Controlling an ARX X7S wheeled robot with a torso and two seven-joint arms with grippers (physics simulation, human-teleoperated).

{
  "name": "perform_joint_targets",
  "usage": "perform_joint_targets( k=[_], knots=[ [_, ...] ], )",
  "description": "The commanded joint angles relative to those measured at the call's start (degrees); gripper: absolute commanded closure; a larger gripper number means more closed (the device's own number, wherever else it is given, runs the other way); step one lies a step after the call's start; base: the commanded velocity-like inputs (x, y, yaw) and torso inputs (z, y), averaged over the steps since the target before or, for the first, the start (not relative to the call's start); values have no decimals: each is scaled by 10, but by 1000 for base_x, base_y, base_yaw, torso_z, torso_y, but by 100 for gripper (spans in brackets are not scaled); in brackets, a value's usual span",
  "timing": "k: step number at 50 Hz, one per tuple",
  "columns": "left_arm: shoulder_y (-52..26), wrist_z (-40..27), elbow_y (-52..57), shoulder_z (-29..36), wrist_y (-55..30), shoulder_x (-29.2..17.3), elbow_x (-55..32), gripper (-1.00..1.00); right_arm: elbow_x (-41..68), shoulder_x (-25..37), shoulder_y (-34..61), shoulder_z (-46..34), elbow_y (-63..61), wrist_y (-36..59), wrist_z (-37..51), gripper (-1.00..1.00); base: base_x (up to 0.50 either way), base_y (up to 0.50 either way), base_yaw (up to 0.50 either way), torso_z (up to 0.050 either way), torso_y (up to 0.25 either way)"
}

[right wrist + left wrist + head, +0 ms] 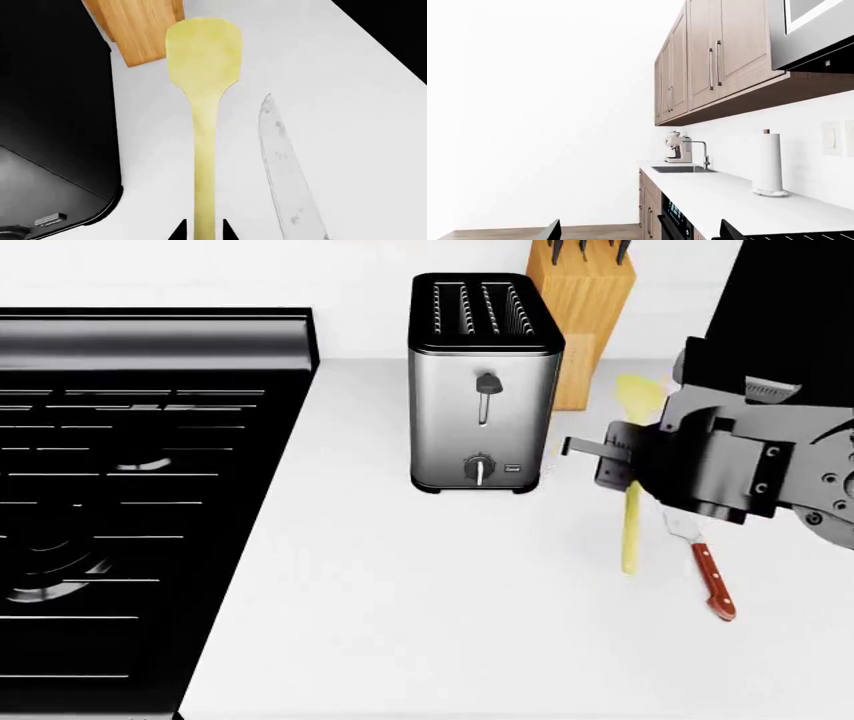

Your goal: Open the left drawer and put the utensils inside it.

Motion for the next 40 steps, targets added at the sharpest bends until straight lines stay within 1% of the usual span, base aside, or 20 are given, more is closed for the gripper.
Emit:
perform_joint_targets(
  k=[1, 6, 15, 34, 40],
  knots=[
    [0, 0, 0, -6, -5, -3, -5, -100, 0, 23, 65, 18, -2, 29, 22, 100, 0, 0, 0, 0, 0],
    [0, 5, 0, -22, -8, -3, -16, -100, 1, 31, 93, 23, 10, 49, 27, 100, 0, 0, 0, 0, 0],
    [0, 3, 0, -8, -3, -2, -5, -100, 1, 42, 144, 41, 3, 77, 39, 100, 0, 0, 0, 0, 0],
    [0, 3, 0, -13, -2, -1, -10, -100, 2, 62, 215, 84, -78, 118, 66, 100, 0, 0, 0, 0, 0],
    [0, 2, 0, -6, 0, 0, -6, -100, -28, 65, 243, 95, -83, 154, 60, 100, 0, 0, 0, 0, 0]
  ],
)
